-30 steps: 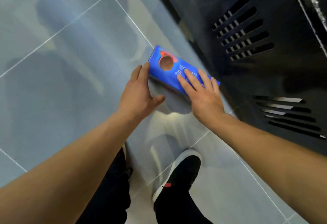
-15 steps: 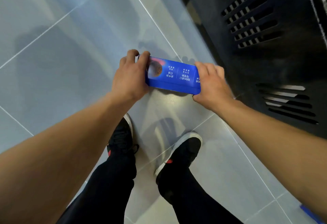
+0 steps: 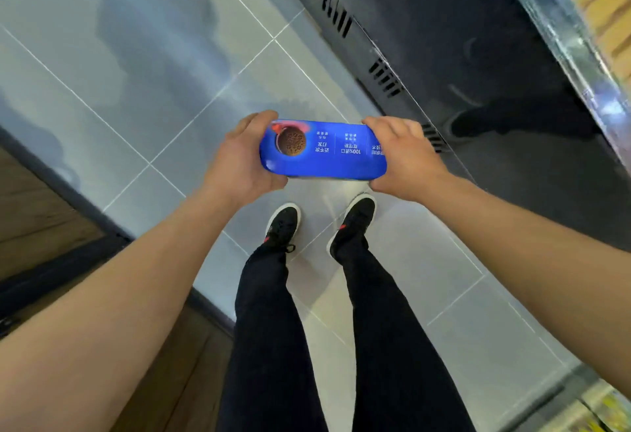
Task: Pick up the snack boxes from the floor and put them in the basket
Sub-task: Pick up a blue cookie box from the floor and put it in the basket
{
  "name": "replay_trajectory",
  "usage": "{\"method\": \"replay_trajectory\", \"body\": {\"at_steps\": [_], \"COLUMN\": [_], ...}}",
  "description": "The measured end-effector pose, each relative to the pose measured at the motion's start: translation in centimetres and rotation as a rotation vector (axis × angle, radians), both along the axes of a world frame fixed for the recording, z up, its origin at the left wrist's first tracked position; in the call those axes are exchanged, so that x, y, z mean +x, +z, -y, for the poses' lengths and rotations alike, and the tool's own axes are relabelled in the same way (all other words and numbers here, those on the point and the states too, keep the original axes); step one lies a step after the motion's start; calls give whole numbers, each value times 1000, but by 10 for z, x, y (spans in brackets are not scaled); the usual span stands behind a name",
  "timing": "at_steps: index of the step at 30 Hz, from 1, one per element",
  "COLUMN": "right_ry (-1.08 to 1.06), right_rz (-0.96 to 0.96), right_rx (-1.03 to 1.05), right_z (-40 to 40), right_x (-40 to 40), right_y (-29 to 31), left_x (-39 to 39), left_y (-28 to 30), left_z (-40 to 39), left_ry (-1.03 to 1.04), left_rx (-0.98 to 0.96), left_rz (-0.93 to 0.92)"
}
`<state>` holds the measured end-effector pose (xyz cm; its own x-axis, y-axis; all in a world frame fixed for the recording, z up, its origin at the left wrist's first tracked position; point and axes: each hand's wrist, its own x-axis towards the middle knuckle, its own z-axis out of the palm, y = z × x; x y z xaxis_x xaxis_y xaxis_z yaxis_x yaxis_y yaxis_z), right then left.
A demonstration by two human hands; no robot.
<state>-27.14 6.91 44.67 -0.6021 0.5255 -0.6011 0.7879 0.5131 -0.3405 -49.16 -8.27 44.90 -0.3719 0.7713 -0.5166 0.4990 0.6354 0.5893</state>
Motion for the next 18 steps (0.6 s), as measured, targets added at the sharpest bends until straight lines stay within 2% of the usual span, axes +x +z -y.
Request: {"method": "replay_trajectory", "body": {"at_steps": [5,10,12,15,18], "right_ry": [-115,-190,-266,-457,-756], "right_rz": [2,-24,-72,-153,-303], "right_rx": [-27,24,53,107,185], "right_z": [41,74,86,116,162], "right_x": [30,60,76,110,156], "right_y": [120,214,248,287,308], "left_x": [4,5,11,35,77], "left_y": [117,197,225,264,291], "left_z": [14,9,2,-11,-28], "left_ry": [-164,-414,-449,-557,-717], "left_rx": [56,203,221,229,224], "left_rz": [14,42,92,138,162]}}
